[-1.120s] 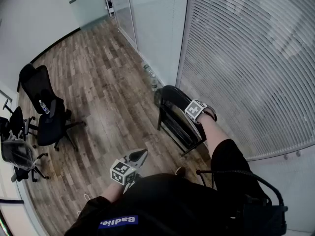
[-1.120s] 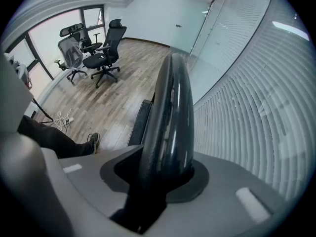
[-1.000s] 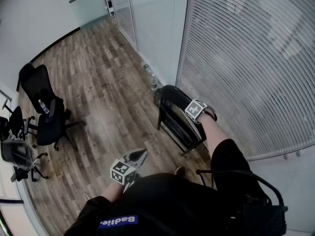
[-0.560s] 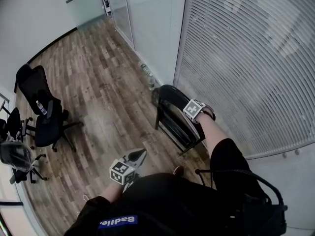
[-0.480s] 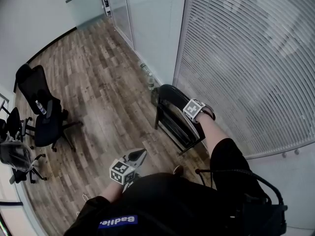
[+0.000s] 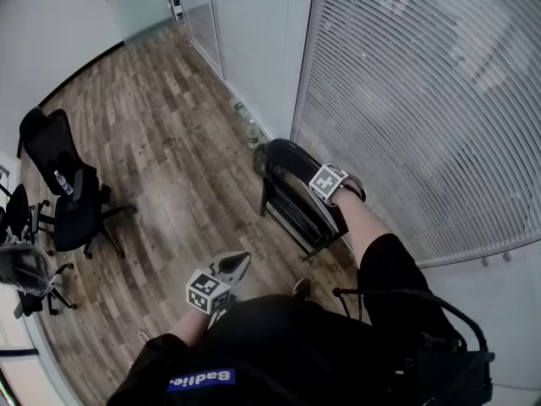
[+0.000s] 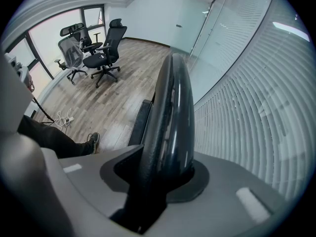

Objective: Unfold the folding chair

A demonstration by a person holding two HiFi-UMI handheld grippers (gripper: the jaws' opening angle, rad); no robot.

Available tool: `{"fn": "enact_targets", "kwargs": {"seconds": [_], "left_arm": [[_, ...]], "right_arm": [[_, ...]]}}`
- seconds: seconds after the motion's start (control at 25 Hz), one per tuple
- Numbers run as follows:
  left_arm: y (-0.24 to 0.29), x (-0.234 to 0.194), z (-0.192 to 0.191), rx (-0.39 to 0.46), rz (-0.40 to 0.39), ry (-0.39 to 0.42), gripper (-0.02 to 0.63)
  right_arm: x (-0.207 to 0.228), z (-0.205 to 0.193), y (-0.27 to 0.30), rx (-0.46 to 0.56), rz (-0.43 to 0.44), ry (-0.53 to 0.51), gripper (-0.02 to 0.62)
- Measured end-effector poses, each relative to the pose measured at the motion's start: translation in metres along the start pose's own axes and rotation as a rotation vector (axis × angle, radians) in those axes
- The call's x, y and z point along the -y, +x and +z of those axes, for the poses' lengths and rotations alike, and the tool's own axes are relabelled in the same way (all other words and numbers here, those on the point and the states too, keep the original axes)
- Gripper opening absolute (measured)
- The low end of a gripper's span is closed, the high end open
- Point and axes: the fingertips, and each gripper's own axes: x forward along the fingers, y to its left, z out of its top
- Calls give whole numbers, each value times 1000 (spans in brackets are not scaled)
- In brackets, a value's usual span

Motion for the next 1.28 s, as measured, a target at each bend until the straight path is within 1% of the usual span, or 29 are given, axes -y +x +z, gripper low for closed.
{"fn": "enact_targets", "kwargs": {"seconds": [0.16,0.44,0.6,0.72,1.12,1.28], "left_arm": [[5,2,7,-2,-9,1,6],[12,-1,6,-4,-26,8,6],[17,0,17,-3,-21,9,6],[20,-4,9,-7,-29,7,6],[33,-21,18,-19,2,22,6],[37,-25,12,-24,-3,51,6]], "right_arm": [[2,0,-4,-7,2,2,126],[2,3,-3,4,-5,-2,127],[2,1,-4,-5,3,0,127],[3,-1,-6,-7,1,0,127],[7,3,-3,-2,2,-1,127],[6,3,-3,-3,1,2,129]]}}
